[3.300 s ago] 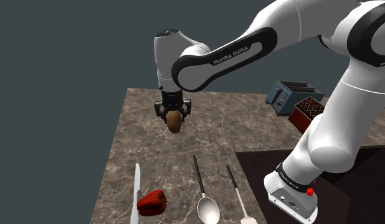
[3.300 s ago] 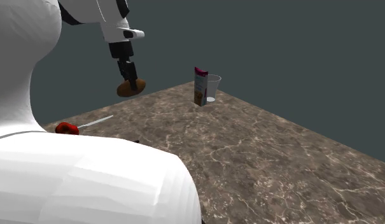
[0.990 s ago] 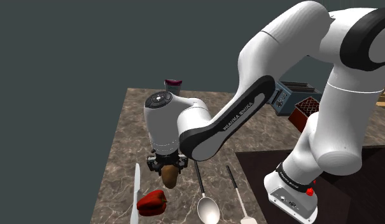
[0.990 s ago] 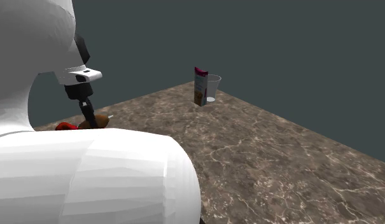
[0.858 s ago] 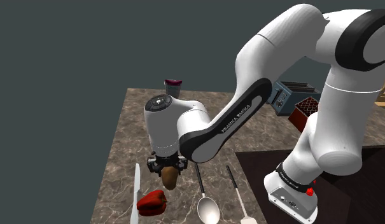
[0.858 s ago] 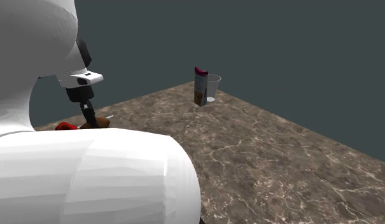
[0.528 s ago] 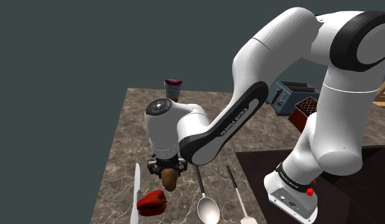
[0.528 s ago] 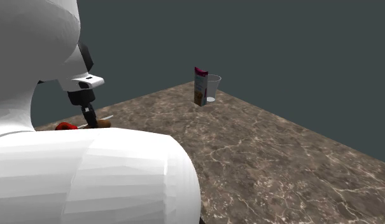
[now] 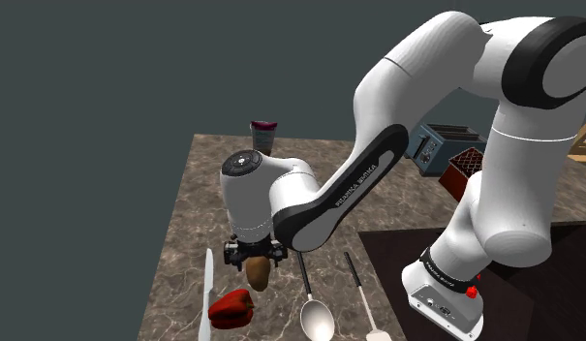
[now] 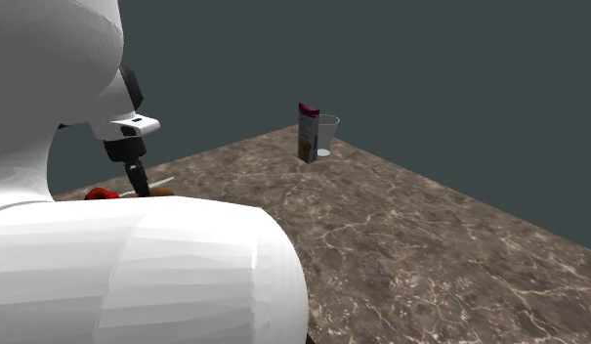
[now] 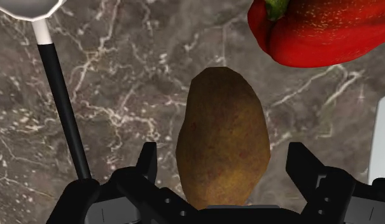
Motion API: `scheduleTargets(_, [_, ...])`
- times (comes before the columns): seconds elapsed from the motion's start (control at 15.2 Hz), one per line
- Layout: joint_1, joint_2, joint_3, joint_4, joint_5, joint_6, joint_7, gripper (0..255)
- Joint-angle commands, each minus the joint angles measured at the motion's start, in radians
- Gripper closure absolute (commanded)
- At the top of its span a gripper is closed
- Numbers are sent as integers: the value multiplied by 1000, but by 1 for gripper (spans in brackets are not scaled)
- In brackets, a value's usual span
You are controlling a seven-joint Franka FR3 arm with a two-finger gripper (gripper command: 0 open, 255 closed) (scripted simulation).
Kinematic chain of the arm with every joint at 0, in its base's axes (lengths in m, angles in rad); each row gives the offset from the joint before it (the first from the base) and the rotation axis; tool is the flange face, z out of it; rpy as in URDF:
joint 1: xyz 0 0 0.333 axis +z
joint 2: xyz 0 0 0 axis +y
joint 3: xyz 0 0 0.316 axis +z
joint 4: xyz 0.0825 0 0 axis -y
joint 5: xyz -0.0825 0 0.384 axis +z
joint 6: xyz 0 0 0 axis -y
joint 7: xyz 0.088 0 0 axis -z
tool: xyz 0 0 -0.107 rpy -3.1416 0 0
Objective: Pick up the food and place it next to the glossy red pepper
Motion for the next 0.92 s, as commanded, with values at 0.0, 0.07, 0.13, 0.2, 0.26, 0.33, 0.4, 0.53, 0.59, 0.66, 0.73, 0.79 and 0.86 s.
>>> scheduleTargets(0.0, [0,0,0,0,0,0,0,0])
scheduleTargets(0.07, [0,0,0,0,0,0,0,0])
scheduleTargets(0.13, [-6,-24,10,8,19,-29,-13,0])
scheduleTargets(0.2, [-11,-48,19,17,37,-59,-25,0])
scheduleTargets(0.26, [-16,-70,28,28,55,-89,-37,0])
scheduleTargets(0.33, [-19,-87,33,38,68,-113,-46,0])
scheduleTargets(0.4, [-19,-87,33,38,68,-113,-46,0])
scheduleTargets(0.53, [-19,-87,33,37,68,-113,-46,0])
scheduleTargets(0.59, [-19,-87,32,38,68,-113,-46,0])
scheduleTargets(0.66, [-19,-87,32,38,68,-113,-46,0])
scheduleTargets(0.73, [-19,-87,32,38,68,-113,-46,0])
scheduleTargets(0.79, [-19,-87,32,38,68,-113,-46,0])
scheduleTargets(0.86, [-19,-87,32,38,68,-113,-46,0])
